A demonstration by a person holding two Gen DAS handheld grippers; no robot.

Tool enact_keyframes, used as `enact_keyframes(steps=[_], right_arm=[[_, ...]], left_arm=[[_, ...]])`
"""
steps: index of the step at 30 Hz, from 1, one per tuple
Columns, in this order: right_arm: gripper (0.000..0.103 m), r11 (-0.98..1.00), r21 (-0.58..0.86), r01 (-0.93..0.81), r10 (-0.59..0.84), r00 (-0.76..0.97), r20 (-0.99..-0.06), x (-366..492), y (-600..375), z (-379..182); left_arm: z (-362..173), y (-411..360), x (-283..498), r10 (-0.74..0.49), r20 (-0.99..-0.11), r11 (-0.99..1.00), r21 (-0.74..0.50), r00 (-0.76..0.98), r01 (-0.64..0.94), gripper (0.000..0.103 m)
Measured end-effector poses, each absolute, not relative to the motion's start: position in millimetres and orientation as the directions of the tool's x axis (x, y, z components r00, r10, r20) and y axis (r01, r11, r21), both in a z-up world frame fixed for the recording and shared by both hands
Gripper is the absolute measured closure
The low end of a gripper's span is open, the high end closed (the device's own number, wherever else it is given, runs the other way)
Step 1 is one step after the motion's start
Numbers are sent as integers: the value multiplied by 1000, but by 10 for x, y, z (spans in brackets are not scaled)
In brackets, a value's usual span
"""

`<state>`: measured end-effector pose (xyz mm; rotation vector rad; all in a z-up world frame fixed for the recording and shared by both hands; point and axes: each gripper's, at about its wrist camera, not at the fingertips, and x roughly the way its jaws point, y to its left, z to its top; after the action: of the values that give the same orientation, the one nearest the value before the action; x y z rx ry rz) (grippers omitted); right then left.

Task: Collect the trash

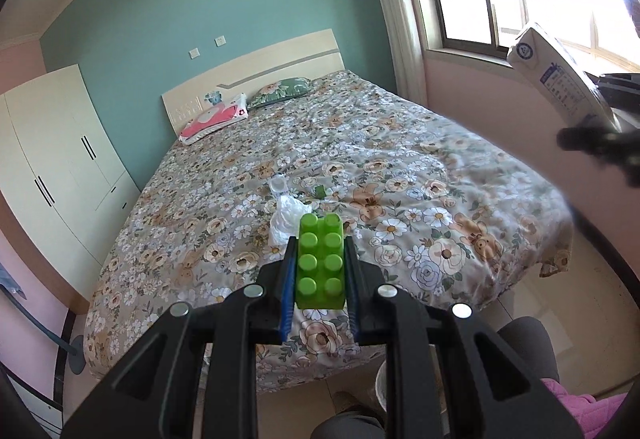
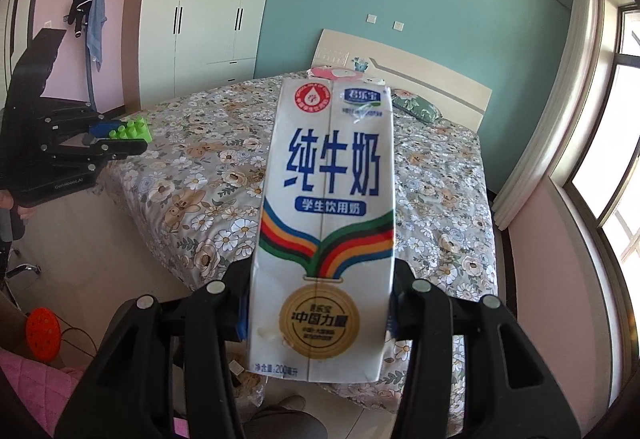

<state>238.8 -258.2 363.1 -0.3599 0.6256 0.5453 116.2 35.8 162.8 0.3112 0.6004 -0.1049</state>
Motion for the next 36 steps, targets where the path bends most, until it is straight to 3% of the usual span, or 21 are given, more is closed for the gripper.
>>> enact_keyframes(steps=[15, 36], right_arm=[[54, 751, -28, -660, 454, 546, -704, 2172, -2543, 2722], [54, 707, 139, -694, 429, 263, -864, 2260, -2159, 1002]], left_arm=[[571, 493, 1155, -65, -702, 963, 143, 709, 230, 79], [-1030, 430, 1383, -137, -885, 964, -15, 445, 266, 79]])
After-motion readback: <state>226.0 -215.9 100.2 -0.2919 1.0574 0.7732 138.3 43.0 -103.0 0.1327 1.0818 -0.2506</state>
